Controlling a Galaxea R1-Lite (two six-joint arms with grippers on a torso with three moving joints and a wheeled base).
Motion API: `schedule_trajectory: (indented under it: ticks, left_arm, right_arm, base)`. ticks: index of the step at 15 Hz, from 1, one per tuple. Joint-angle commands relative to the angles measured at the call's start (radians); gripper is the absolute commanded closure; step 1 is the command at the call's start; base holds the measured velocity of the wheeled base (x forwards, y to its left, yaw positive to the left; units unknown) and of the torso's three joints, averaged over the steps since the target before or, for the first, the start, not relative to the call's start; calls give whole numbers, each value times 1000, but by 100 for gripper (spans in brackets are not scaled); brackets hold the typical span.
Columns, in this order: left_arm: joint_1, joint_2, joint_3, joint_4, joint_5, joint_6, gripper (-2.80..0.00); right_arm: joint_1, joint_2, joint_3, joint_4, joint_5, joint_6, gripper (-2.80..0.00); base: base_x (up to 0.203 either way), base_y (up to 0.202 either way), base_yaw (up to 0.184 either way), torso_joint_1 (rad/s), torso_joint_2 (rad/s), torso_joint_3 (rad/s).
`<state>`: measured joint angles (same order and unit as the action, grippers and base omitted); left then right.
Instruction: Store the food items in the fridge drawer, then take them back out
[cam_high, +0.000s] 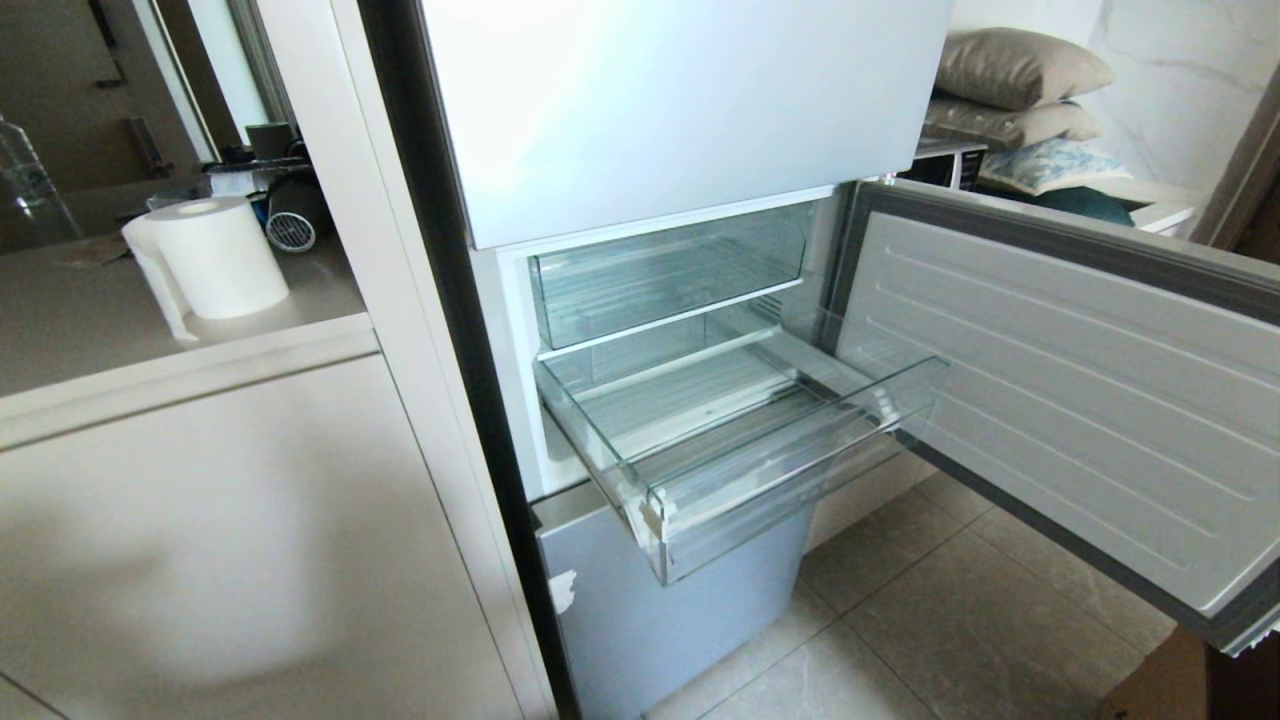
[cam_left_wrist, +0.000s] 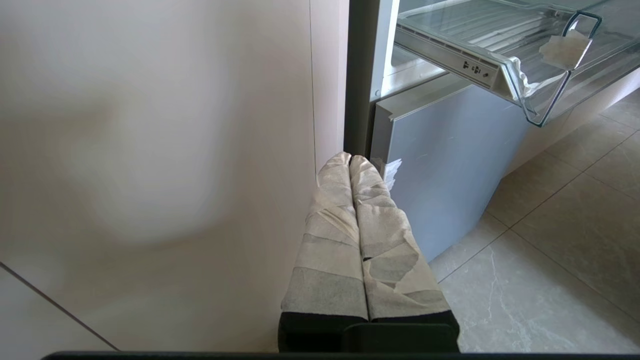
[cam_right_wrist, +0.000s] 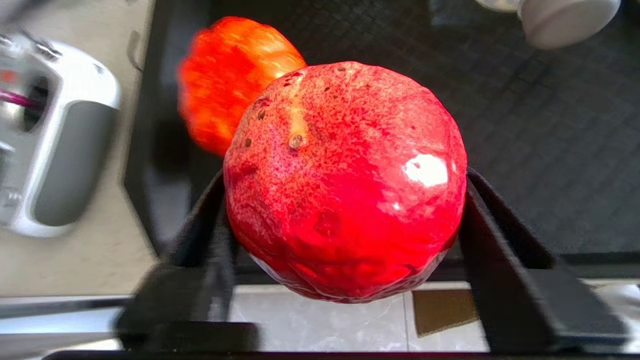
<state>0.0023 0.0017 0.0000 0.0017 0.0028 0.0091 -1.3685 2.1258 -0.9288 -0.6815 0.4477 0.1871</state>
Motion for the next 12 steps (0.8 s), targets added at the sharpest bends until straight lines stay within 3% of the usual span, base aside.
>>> schedule_trajectory:
  ticks: [1,12]
  left_arm:
    - [1,0,0,0,0,0,0]
    - [1,0,0,0,0,0,0]
  right_arm:
    - [-1,38,-21,-4,3,-1,-280]
    - [-34,-54,-23,-5,6,14,-280]
  base:
    - [0,0,0,0,0,0]
    - [0,0,0,0,0,0]
